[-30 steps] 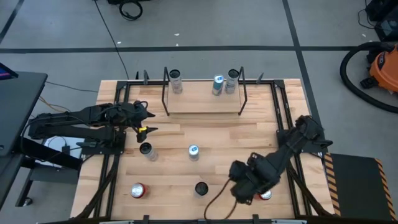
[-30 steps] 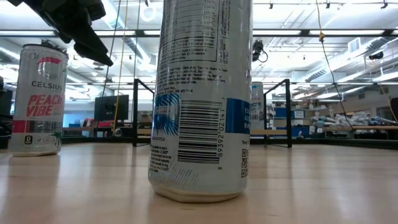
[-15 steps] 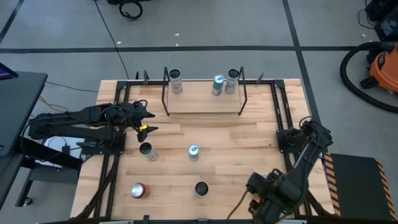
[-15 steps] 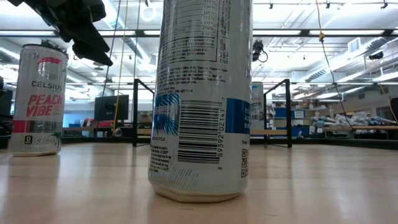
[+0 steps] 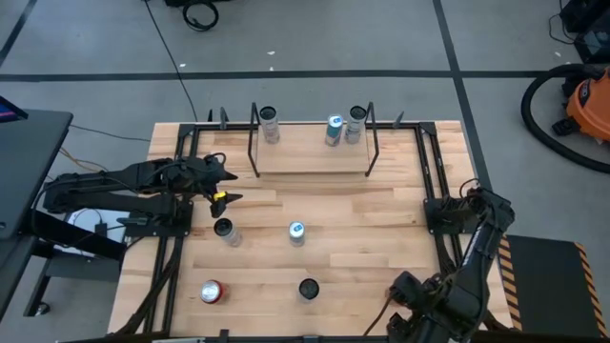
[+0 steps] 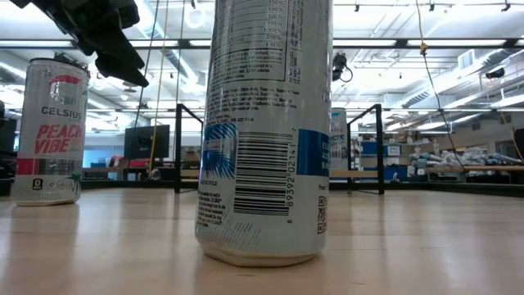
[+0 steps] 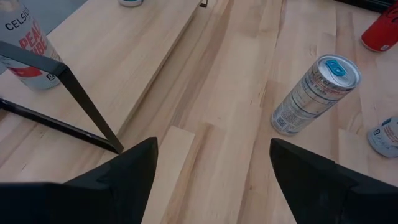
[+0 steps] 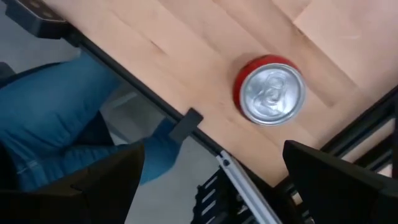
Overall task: Place canned beverage on shelf
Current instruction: Put the right red soda can on the shelf
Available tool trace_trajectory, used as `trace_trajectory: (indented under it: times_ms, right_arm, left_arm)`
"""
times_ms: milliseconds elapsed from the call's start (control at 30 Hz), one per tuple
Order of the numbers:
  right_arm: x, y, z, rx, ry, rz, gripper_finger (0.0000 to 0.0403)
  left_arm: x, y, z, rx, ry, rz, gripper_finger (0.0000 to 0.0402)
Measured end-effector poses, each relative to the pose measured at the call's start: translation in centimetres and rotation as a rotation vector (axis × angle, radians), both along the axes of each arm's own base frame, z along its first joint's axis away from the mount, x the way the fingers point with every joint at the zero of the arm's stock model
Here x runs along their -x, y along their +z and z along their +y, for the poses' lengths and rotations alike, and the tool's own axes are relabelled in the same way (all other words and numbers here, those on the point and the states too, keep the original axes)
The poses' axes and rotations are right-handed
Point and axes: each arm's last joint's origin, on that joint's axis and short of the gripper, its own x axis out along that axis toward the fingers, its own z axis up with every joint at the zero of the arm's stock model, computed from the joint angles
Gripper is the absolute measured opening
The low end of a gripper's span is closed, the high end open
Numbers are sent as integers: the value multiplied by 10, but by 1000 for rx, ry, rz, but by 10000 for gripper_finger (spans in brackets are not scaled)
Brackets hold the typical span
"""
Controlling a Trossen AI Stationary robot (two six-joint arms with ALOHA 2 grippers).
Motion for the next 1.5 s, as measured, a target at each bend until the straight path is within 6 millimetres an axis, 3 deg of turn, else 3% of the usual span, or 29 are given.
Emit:
trace_trajectory:
  times_ms: [133, 467, 1067, 1333, 1500]
  right_arm:
    - [-2, -3, -2, -8, -60, 50, 392]
    - [7, -38, -2, 86, -249, 136, 392]
    - [5, -97, -9, 161, -353, 104, 392]
    - [5, -103, -12, 163, -334, 136, 387]
    - [2, -104, -14, 150, -325, 158, 343]
  left_arm:
    - [0, 0, 0, 0, 0, 0, 311]
    - [0, 0, 0, 0, 0, -1, 311]
    - [0, 0, 0, -3, -1, -3, 311]
    - [0, 0, 0, -3, -1, -4, 311]
    - [-1, 1, 0, -4, -1, -17, 311]
